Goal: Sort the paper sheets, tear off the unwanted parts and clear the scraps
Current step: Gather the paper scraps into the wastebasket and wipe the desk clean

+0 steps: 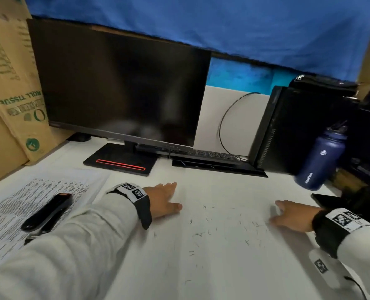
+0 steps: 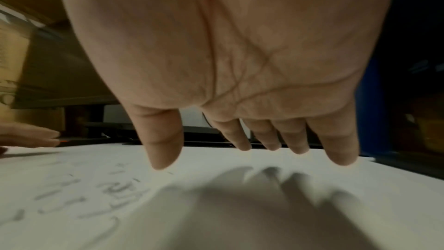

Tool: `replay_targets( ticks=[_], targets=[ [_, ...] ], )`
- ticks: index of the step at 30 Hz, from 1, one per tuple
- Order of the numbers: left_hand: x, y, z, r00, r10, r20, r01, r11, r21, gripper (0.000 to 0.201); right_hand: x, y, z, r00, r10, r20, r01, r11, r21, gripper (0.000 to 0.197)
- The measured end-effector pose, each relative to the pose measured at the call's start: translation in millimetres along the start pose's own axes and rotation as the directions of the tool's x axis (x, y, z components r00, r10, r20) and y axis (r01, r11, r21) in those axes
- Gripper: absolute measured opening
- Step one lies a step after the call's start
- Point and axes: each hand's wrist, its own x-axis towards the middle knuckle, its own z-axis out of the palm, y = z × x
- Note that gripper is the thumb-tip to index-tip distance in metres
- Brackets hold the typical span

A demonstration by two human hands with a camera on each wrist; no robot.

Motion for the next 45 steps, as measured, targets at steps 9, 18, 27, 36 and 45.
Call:
replay_targets(
  ticks=[9, 18, 27, 36, 45],
  targets=[
    [-38, 2, 10, 0.988, 0.121, 0.094, -0.129, 0.988, 0.079, 0.065, -17, -39, 32, 0.986, -0.102, 0.13, 0.101, 0.995, 0.009, 0.111],
    [-83, -41, -17, 0.958, -0.286, -0.002, 0.285, 0.953, 0.098, 0.052, -46, -5, 20, 0.983, -0.181, -0.021, 0.181, 0.983, 0.014, 0.072],
    [-71, -6, 13, 0.959, -0.266, 0.097, 0.259, 0.963, 0.074, 0.08, -32, -14, 27, 0.985, -0.169, -0.027, 0.17, 0.984, 0.059, 0.07],
    [-58, 30, 15, 0.979, -0.203, -0.017, 0.203, 0.977, 0.067, 0.047, -31, -58, 30, 0.918, -0.38, -0.111, 0.395, 0.903, 0.172, 0.016],
    [-43, 29, 25, 0.995, -0.095, 0.017, 0.092, 0.989, 0.116, 0.065, -31, -54, 25, 0.929, -0.254, -0.269, 0.287, 0.954, 0.09, 0.016]
  ],
)
